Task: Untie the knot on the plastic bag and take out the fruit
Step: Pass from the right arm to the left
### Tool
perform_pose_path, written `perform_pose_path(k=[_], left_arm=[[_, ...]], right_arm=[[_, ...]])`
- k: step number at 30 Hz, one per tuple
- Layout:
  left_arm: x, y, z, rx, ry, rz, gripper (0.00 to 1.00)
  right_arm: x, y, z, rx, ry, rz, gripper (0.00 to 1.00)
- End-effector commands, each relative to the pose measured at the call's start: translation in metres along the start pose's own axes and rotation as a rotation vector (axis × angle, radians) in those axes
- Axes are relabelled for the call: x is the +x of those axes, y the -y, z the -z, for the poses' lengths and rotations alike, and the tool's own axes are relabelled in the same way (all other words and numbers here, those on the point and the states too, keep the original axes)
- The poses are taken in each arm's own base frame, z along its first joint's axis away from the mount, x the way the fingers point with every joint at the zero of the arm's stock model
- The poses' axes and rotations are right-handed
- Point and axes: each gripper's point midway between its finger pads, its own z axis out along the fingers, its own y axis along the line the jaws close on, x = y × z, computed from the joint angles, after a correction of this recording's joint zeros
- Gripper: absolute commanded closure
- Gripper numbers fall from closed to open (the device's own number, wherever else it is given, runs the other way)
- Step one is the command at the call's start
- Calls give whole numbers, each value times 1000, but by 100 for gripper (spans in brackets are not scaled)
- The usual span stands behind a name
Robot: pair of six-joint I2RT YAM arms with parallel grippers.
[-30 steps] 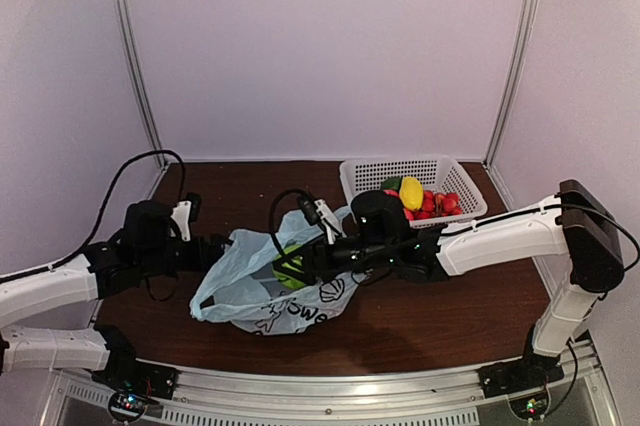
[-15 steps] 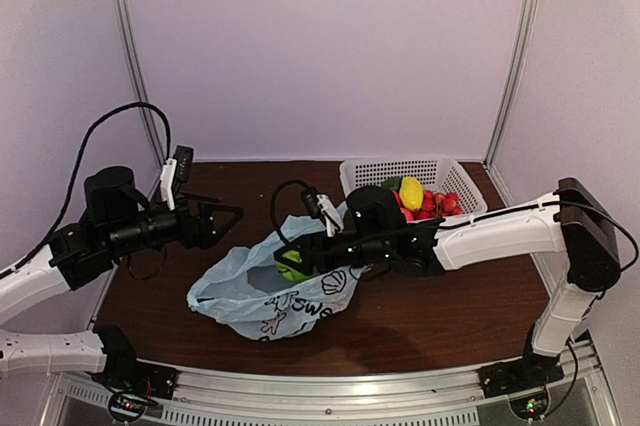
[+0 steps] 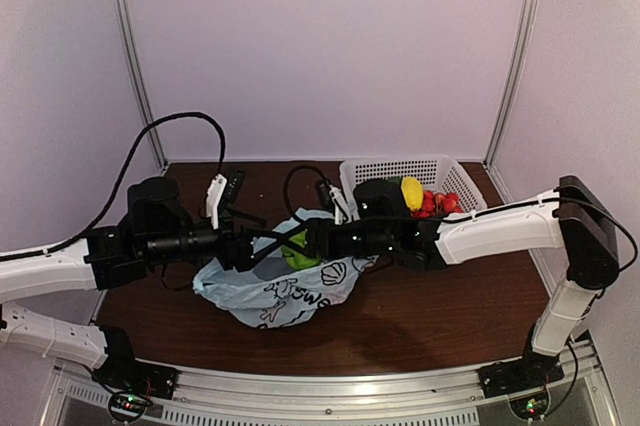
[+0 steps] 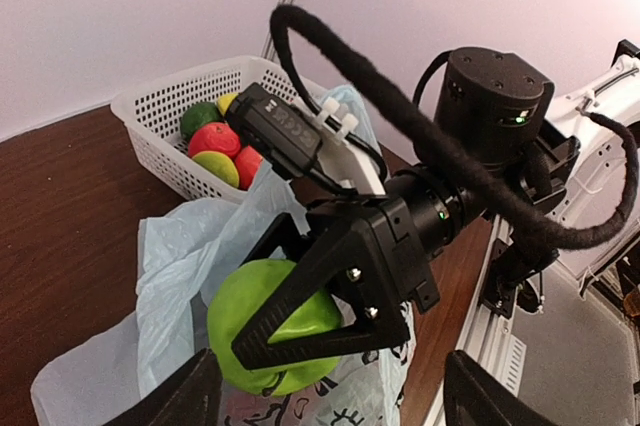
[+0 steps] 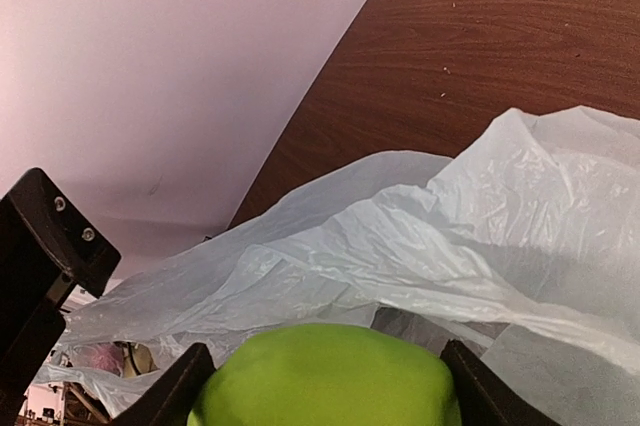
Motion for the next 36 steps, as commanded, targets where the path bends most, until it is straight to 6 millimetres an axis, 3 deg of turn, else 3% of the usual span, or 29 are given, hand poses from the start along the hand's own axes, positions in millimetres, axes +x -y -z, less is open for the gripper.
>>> perform_pose_path(k=[1,12,25,31,36], left_arm=[[6,-5,-4,1,41,46,24],[28,-14,-31,-2,-8,96,20],[28,-6,-51,72,-5,102,8],[28,-6,-59,73,-18,103,9],[26,-4,-61,71,-8,106,16]], right_arm=[[-16,-8,10,-43,51,-39,41],[-22,-27,21,-123,65,-65,40],[-24,-31,22,-132,62,-69,40],[-22,-28,21,-126,60,-72,40],[-19,-26,21,-120,52,-74,38]])
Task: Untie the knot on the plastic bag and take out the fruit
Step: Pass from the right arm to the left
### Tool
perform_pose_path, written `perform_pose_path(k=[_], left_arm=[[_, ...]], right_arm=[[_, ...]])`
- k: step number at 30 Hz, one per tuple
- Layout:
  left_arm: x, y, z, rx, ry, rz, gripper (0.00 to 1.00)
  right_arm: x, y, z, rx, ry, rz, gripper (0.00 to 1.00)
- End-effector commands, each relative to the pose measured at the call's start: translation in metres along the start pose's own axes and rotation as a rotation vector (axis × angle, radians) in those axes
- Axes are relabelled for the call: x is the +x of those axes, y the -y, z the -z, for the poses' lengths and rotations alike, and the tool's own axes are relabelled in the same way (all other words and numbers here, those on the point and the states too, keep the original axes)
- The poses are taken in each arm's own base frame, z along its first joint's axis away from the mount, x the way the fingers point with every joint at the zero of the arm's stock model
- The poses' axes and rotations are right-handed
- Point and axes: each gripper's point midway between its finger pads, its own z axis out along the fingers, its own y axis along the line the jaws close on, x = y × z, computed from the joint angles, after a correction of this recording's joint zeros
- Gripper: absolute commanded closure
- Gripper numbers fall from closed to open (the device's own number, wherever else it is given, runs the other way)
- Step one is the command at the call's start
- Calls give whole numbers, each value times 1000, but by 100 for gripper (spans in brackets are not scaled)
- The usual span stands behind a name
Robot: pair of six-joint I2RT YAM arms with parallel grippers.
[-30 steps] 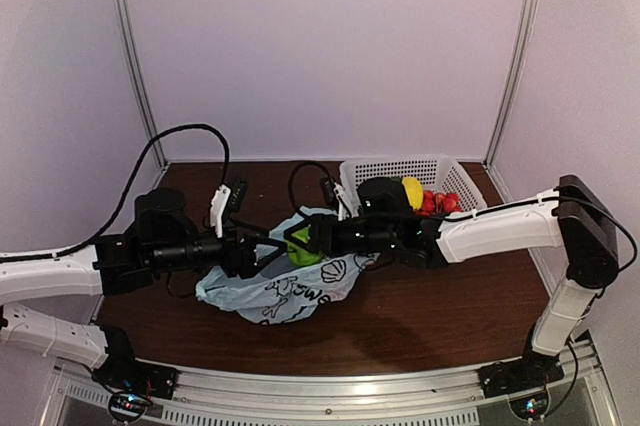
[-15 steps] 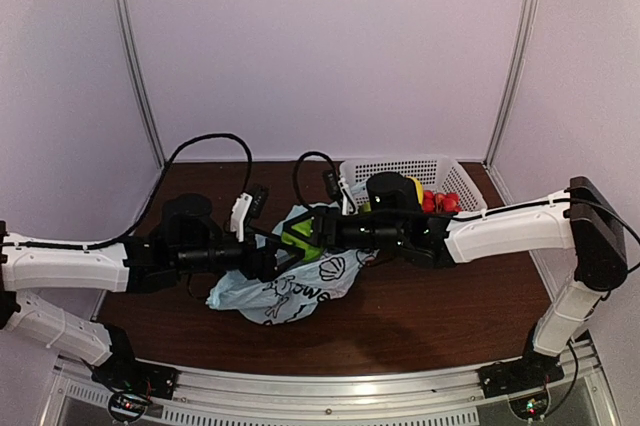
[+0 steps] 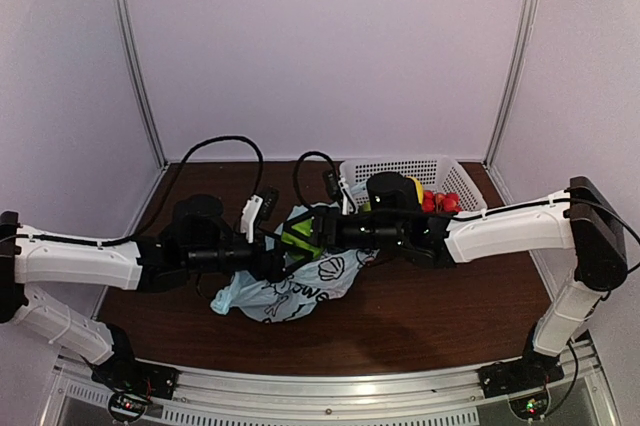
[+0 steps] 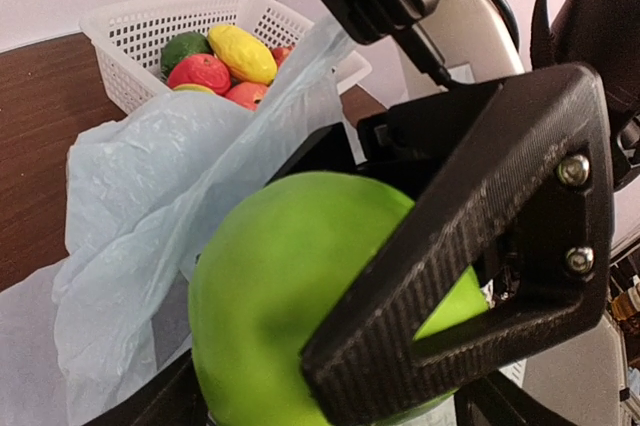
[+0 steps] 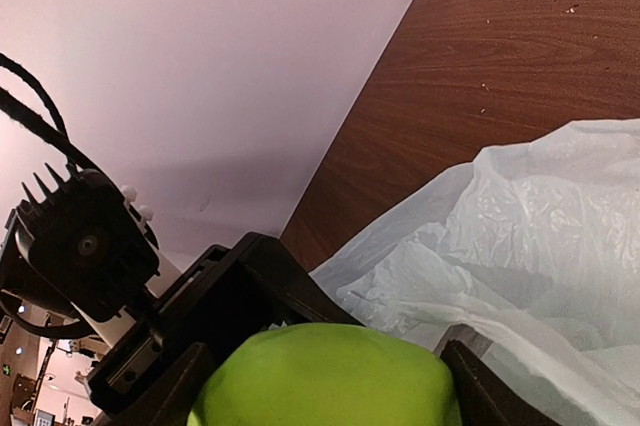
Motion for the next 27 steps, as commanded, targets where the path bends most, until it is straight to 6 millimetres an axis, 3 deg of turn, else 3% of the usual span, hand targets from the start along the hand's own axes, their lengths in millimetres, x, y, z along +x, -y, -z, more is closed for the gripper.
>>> perform_pose_path(k=[1,6,11,14,16,21,27], left_arm=[[-23,15,-3,44,71,-16,17],[-23,18,-4,50,79,-18,20],[-22,17,-4,47,79,-16,39],[-23,17,-1,42,85,-16,41],[-22,16,2,34,86,-16,43],[-16,6,11,-17,83,0,44],[-14,5,26,-28,104,9,45]], right_arm=[[-3,-5,5,-17,9,2,38],[-2,-2,5,-5,8,-2,37],[-2,0,5,1,10,-7,35],[-1,2,6,9,10,-9,28],[-2,4,8,19,15,-4,17],[-19,10,28,112,70,57,2],[-41,10,59,239,104,198,1]])
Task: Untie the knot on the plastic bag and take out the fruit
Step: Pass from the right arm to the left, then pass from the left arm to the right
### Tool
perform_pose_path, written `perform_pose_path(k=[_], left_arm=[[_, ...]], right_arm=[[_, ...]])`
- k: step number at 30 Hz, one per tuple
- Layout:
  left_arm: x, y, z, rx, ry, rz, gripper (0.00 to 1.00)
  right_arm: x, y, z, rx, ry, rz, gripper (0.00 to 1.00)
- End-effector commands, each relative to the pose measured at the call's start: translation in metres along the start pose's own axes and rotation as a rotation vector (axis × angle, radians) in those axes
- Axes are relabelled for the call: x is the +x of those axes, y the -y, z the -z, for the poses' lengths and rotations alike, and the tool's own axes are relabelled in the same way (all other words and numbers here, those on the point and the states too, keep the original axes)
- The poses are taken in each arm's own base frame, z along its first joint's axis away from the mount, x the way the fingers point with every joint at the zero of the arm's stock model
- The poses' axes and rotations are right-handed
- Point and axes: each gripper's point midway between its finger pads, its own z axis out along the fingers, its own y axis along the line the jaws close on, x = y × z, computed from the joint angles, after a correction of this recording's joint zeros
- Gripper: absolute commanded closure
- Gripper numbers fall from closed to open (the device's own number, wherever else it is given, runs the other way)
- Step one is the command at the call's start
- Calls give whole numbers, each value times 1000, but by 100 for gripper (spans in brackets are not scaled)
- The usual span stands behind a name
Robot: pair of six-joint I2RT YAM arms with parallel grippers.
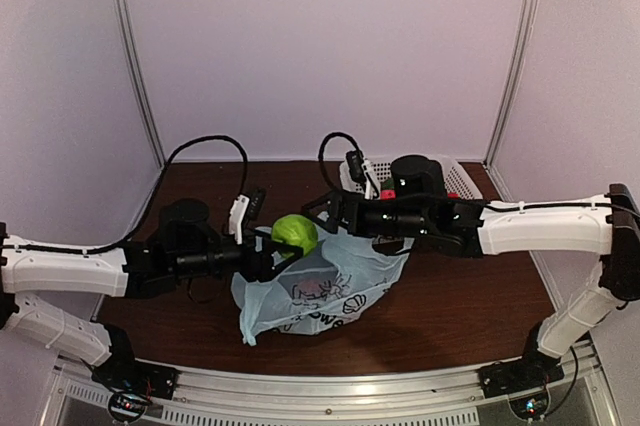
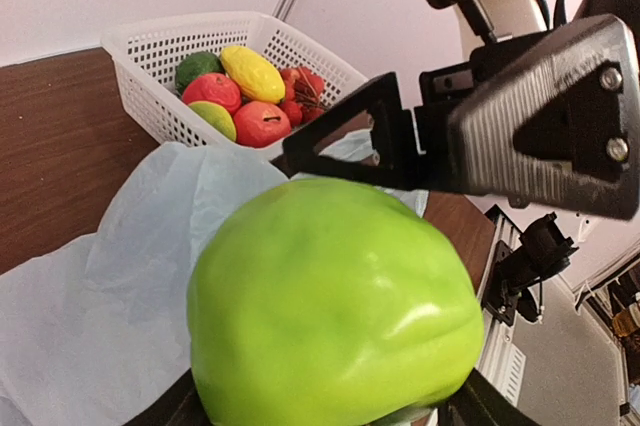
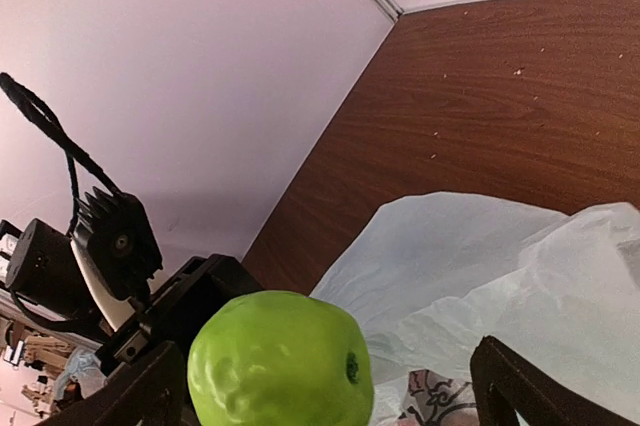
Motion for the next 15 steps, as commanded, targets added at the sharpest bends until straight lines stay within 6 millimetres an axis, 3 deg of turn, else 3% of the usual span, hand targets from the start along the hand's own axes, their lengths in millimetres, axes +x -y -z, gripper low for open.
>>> perform_pose_path(k=[1,10,15], left_arm=[[-9,3,11,1,51,2,45],[-20,23,12,82,46,-48,46],[-22,30,7,116,29,-71,46]], right_arm=[[-18,14,23,136,26,135,1],[-3,-46,46,-90,-89,313,1],[13,-53,44,-112,-138,328,1]])
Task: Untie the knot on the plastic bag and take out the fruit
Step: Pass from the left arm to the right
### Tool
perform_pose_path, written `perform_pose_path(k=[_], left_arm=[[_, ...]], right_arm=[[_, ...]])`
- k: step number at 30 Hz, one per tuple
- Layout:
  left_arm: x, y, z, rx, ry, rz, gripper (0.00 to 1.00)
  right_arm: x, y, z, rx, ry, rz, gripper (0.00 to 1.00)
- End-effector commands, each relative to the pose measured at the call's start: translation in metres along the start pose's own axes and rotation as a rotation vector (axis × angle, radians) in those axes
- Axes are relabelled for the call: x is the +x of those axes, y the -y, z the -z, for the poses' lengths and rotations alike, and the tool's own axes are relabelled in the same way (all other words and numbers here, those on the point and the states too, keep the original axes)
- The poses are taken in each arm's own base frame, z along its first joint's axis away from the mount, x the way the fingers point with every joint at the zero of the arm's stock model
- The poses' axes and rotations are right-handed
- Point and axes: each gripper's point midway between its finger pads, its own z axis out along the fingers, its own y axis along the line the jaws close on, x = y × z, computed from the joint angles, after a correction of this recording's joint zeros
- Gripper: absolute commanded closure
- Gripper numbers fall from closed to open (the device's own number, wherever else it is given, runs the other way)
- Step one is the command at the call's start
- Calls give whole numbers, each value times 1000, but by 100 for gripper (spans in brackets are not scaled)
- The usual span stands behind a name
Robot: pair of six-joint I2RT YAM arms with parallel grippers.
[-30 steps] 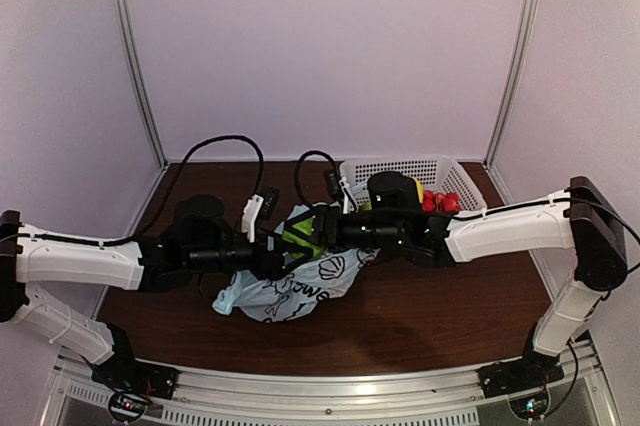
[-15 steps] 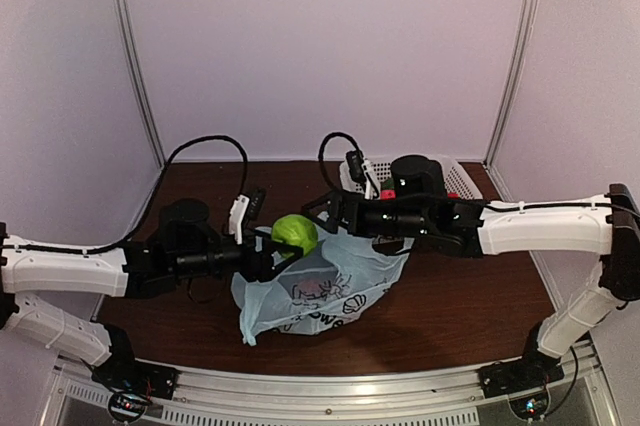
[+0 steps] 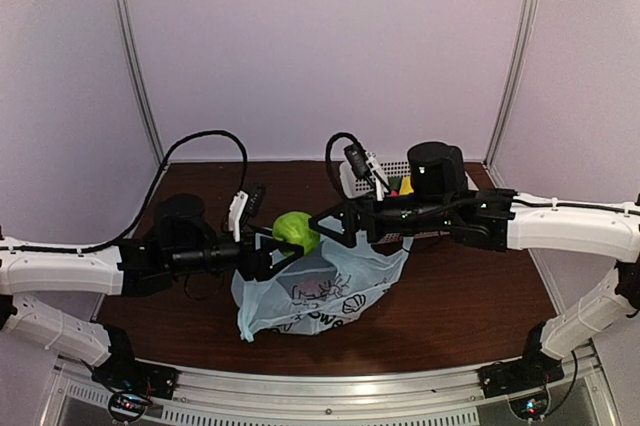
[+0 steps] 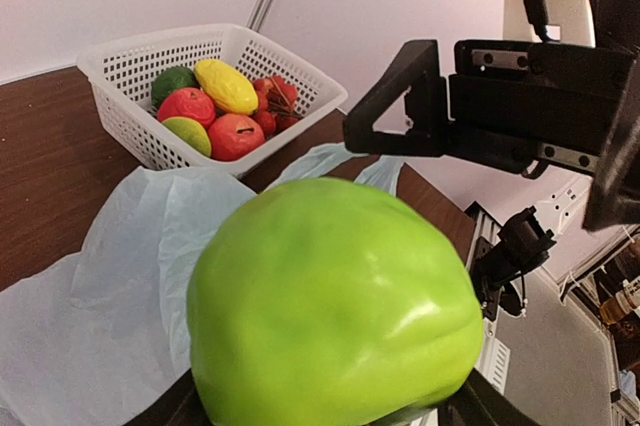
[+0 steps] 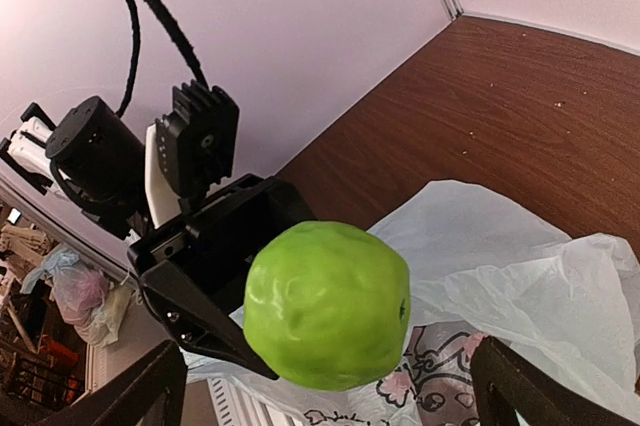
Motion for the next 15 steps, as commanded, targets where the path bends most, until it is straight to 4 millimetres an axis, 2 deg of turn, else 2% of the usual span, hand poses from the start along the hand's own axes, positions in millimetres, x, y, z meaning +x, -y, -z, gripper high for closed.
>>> perform_pose_path(k=[1,4,8,15], left_arm=[[-15,16,-4,65,19,-48,46],[-15,20,-6,93,19,-53,46],[-12,24,-8,121,9,-51,46],[-11,26,-10,134,1,-54,45]], right_arm=[[7,-15,-2,-44,-46,39,1],[13,-15,-11,-49,-63,14,1],[9,-19,-22,-73,-40,-33,1],[14,-12,-40,-58,-43,-115,4]])
